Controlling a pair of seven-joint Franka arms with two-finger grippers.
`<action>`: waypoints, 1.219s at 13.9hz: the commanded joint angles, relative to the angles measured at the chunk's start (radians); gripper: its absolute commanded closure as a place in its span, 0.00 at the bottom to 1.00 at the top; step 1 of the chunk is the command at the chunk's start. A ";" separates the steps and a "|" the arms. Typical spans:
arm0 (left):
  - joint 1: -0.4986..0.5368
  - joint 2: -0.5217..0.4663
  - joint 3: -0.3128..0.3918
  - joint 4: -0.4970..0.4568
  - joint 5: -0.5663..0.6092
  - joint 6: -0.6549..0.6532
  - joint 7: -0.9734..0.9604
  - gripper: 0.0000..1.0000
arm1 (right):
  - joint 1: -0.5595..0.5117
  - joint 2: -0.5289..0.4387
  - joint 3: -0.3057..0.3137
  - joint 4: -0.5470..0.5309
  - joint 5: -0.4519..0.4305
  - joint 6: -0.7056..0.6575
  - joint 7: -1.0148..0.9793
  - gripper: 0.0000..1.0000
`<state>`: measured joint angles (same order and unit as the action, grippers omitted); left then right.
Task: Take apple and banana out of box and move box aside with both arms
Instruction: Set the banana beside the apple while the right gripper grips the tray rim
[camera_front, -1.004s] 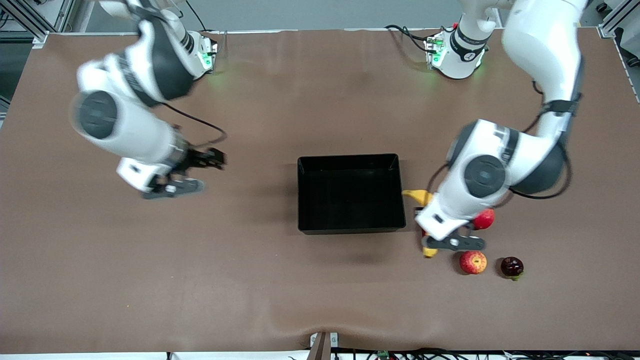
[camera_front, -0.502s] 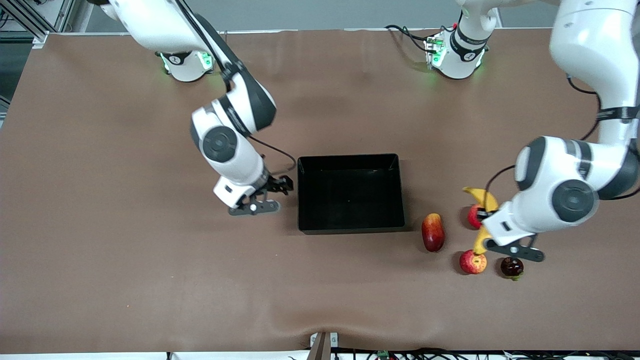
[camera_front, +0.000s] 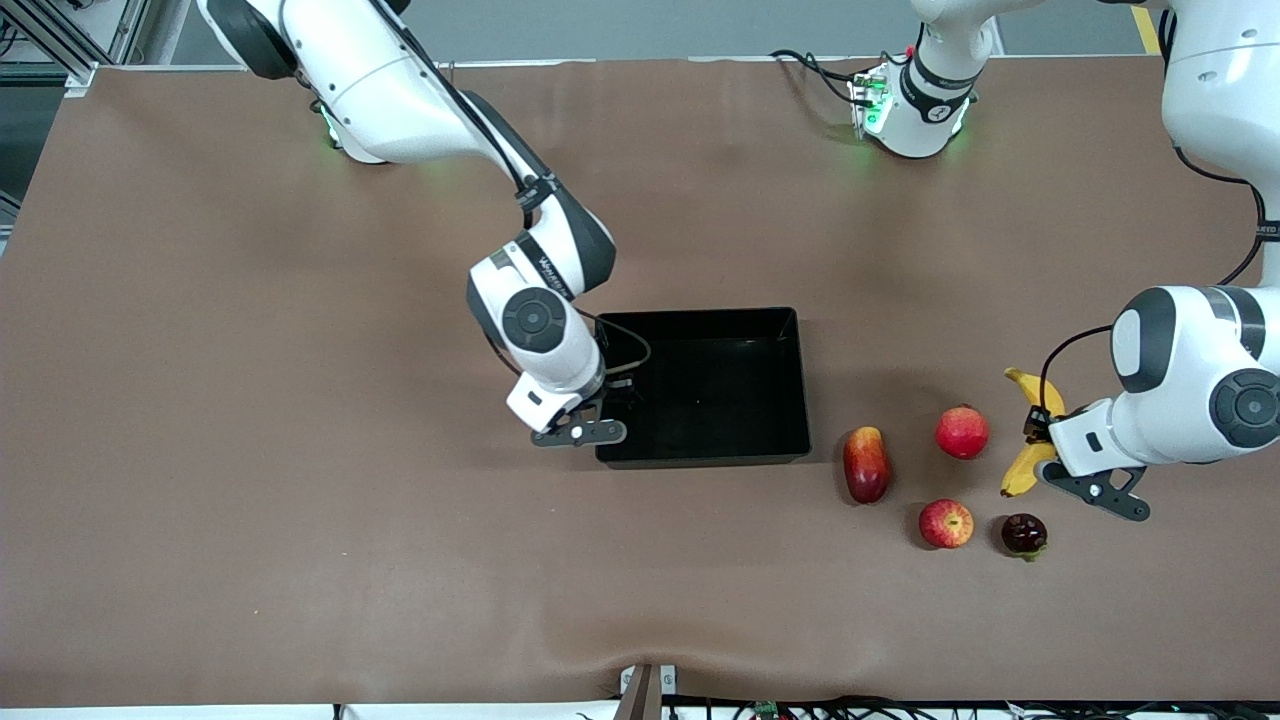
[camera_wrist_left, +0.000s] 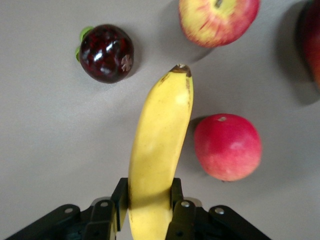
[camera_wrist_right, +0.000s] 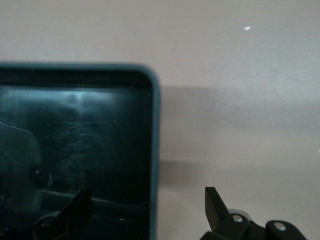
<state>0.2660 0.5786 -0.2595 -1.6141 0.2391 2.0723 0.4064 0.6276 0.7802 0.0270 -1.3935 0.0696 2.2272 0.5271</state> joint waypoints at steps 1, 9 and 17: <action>0.030 -0.003 -0.012 -0.082 0.016 0.106 0.012 1.00 | 0.032 0.017 -0.010 0.022 -0.056 -0.012 0.033 0.00; 0.051 0.063 -0.006 -0.135 0.017 0.212 0.040 0.89 | 0.053 0.045 -0.010 0.021 -0.091 -0.018 0.097 0.80; 0.047 -0.044 -0.012 -0.086 0.000 0.132 0.028 0.00 | 0.066 0.024 -0.010 0.019 -0.129 -0.069 0.159 1.00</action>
<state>0.3072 0.6150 -0.2613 -1.7011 0.2391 2.2682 0.4336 0.6855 0.8184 0.0238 -1.3839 -0.0411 2.1882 0.6586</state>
